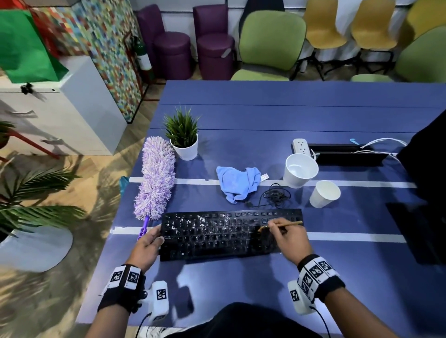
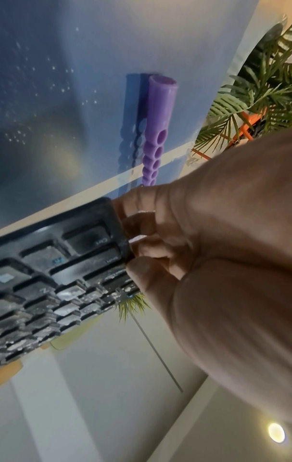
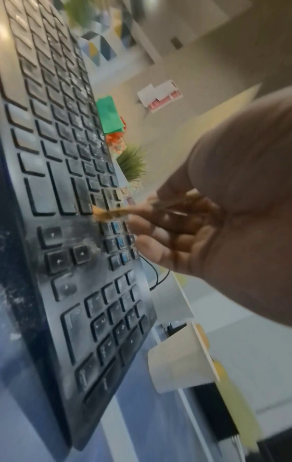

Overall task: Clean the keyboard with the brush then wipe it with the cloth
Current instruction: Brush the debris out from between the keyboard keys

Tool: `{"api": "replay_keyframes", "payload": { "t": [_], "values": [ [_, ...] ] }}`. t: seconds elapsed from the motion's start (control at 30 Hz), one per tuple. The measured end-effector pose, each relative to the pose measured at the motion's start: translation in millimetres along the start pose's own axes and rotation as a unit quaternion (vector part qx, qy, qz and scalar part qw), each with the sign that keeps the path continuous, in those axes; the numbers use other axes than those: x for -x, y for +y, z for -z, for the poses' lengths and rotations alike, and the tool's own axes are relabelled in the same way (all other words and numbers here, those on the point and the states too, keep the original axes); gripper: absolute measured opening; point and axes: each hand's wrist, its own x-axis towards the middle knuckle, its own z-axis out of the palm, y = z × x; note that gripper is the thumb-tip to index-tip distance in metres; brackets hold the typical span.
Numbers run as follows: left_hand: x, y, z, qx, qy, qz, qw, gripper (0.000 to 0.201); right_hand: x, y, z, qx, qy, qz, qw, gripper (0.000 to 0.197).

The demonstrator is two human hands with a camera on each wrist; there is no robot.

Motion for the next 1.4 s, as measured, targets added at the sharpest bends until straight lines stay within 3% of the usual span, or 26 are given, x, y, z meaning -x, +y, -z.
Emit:
{"api": "replay_keyframes", "payload": {
  "t": [0.1, 0.23, 0.33, 0.43, 0.47, 0.57, 0.67, 0.7, 0.8, 0.9, 1.0, 1.17, 1.3, 1.4],
  "values": [
    [1.3, 1.8, -2.8, 0.006, -0.001, -0.010, 1.000, 0.042, -0.3, 0.1, 2.4, 0.043, -0.093, -0.028, 0.994, 0.021],
    [4.7, 3.1, -4.5, 0.008, 0.000, -0.009, 1.000, 0.042, -4.8, 5.6, 18.5, 0.035, -0.034, -0.044, 0.998, 0.018],
    [5.2, 4.6, -4.2, 0.016, 0.003, -0.010, 1.000, 0.041, -1.8, 8.1, 22.4, 0.046, -0.121, -0.054, 0.990, 0.025],
    [4.7, 6.0, -6.4, 0.017, 0.002, -0.010, 1.000, 0.042, -1.5, 11.8, 24.4, 0.051, -0.015, -0.043, 0.998, 0.017],
    [5.2, 5.8, -6.9, 0.017, 0.002, -0.009, 1.000, 0.041, -2.9, 12.2, 25.5, 0.056, -0.006, -0.046, 0.997, 0.018],
    [4.2, 2.5, -5.4, 0.011, 0.003, -0.003, 1.000, 0.040, -6.2, 9.1, 21.8, 0.079, -0.095, -0.074, 0.990, 0.026],
    [1.8, 0.8, -4.9, 0.003, -0.003, -0.002, 1.000, 0.040, -7.9, 6.2, 19.5, 0.056, 0.005, -0.052, 0.997, 0.019],
    [2.9, 2.2, -5.1, 0.005, -0.007, -0.001, 1.000, 0.040, -9.0, 3.9, 19.2, 0.058, 0.010, -0.055, 0.997, 0.020],
    [6.7, 5.7, -9.6, 0.021, -0.003, -0.001, 1.000, 0.037, -12.0, -3.0, 16.5, 0.036, -0.073, -0.080, 0.993, 0.021],
    [4.3, -1.1, -11.7, 0.023, 0.006, 0.015, 1.000, 0.037, -14.2, -18.9, 12.7, -0.070, -0.051, -0.057, 0.995, 0.016],
    [4.8, -6.1, -11.1, 0.019, -0.017, 0.013, 1.000, 0.039, -17.2, -45.5, 2.9, -0.136, -0.095, -0.034, 0.986, 0.013],
    [12.7, -11.3, -5.7, 0.035, -0.001, 0.022, 0.999, 0.040, -26.4, -73.5, -13.1, -0.065, -0.204, 0.063, 0.975, 0.007],
    [20.6, -18.9, -3.4, 0.045, 0.006, 0.030, 0.999, 0.041, -29.6, -84.9, -22.1, 0.020, -0.293, 0.085, 0.952, 0.007],
    [29.0, -20.0, -7.6, 0.060, 0.008, 0.023, 0.998, 0.040, -33.2, -91.3, -28.4, 0.060, -0.261, 0.101, 0.958, 0.013]
  ]
}}
